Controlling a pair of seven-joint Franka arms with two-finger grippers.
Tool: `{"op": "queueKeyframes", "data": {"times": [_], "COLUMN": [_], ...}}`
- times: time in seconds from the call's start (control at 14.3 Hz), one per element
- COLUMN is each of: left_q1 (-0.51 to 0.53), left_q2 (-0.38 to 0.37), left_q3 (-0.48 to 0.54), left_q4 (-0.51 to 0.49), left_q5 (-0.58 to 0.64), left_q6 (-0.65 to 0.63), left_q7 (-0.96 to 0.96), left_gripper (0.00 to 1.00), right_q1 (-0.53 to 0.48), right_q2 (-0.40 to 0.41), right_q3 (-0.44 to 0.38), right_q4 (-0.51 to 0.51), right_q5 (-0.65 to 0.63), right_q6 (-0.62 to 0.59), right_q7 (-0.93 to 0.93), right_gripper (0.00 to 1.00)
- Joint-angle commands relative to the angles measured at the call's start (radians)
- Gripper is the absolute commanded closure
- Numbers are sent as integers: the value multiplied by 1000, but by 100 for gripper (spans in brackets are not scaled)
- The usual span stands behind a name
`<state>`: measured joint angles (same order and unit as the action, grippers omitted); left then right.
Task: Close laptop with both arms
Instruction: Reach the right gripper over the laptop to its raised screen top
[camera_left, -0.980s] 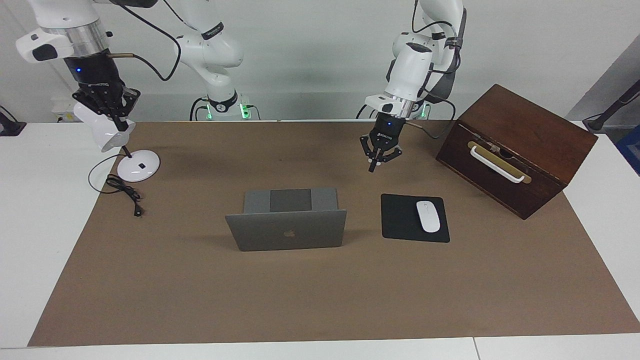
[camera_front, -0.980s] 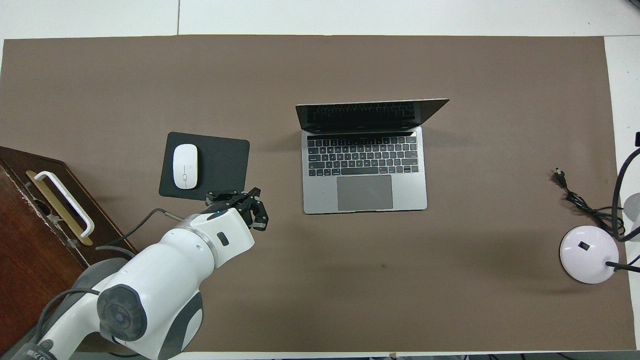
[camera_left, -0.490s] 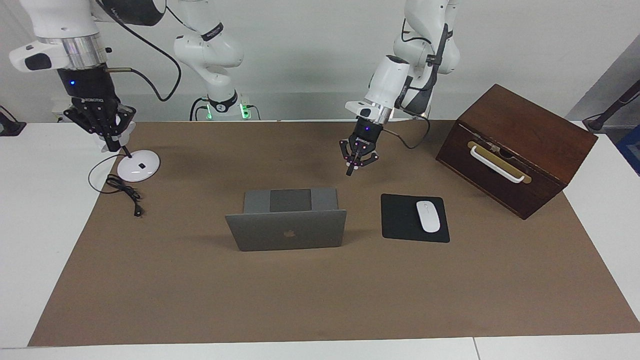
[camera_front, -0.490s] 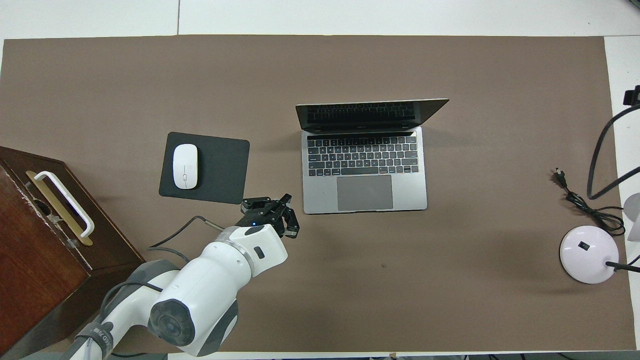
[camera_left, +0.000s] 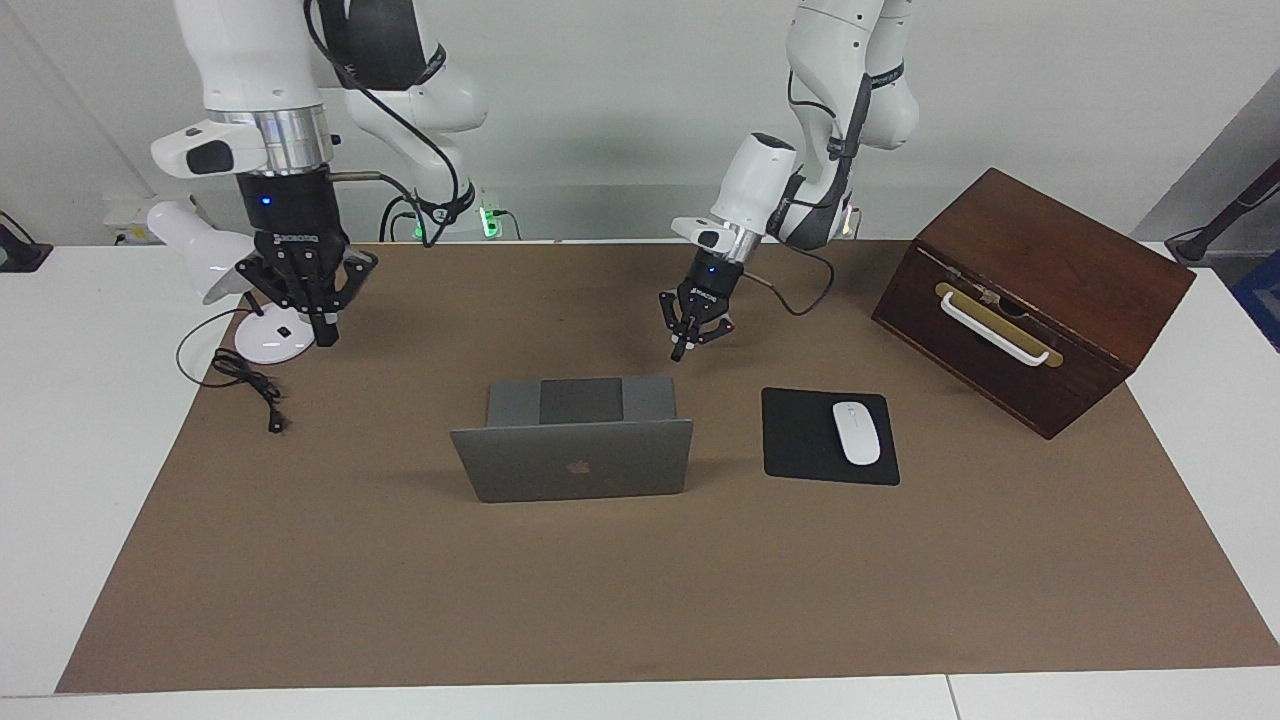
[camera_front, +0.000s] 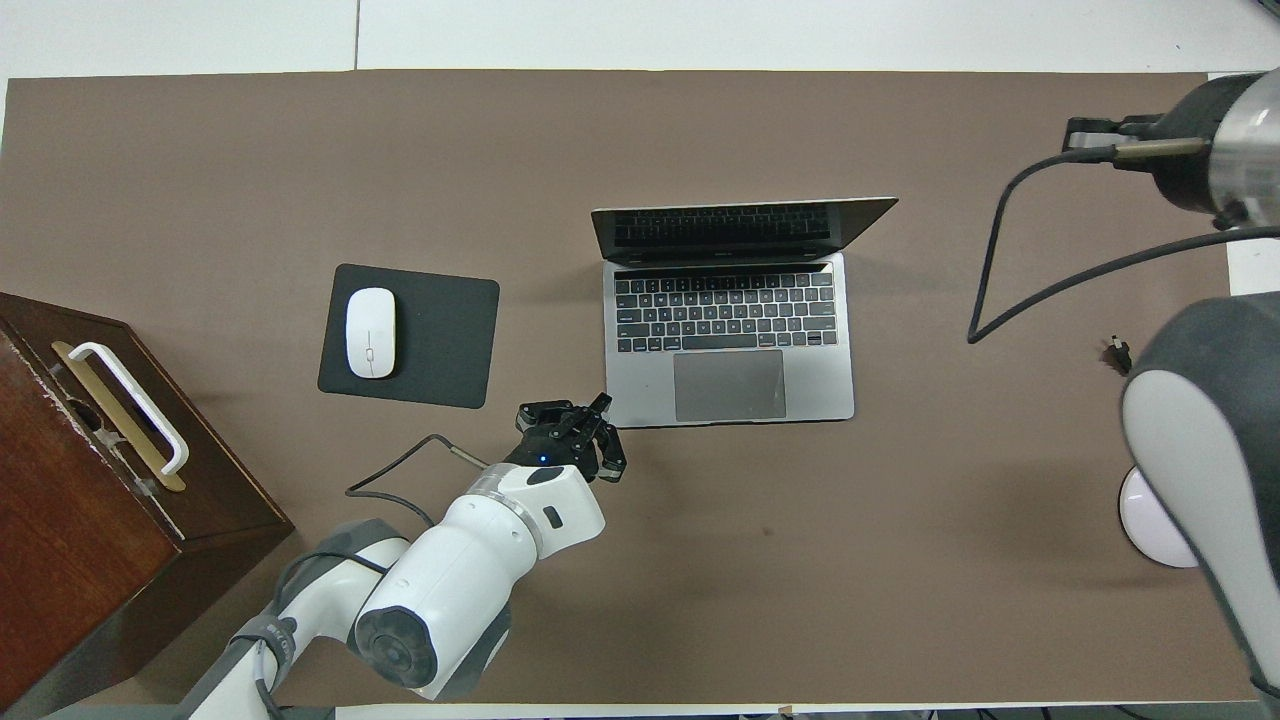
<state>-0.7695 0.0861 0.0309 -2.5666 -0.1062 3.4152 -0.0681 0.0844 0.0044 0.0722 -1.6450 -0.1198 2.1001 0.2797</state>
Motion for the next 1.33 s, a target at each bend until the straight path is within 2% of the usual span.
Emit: {"op": "queueKeyframes", "data": {"times": [0.0,0.21,0.35,0.77,1.26], "left_q1": [-30,-30,-28,-27,-31], "left_q2": [78,92,128,188,204], "left_q3": [15,17,17,17,17], "left_q4": [8,20,51,88,83], "left_q5": [-15,-15,-15,-15,-15], "left_q6": [88,88,88,90,90], "left_q7": [-2,-2,-2,-6,-2], "left_gripper": [100,100,100,100,100], "right_q1": [49,136,164,190,267], "right_q2": [31,51,69,201,339], "right_q3": [0,-2,0,-2,0], "right_q4": [21,21,21,103,255], "right_q5": [-38,-115,-155,-179,-326], "right_q6": [27,35,46,98,129], "right_q7": [111,267,321,328,320], "right_gripper": [100,100,100,100,100]}}
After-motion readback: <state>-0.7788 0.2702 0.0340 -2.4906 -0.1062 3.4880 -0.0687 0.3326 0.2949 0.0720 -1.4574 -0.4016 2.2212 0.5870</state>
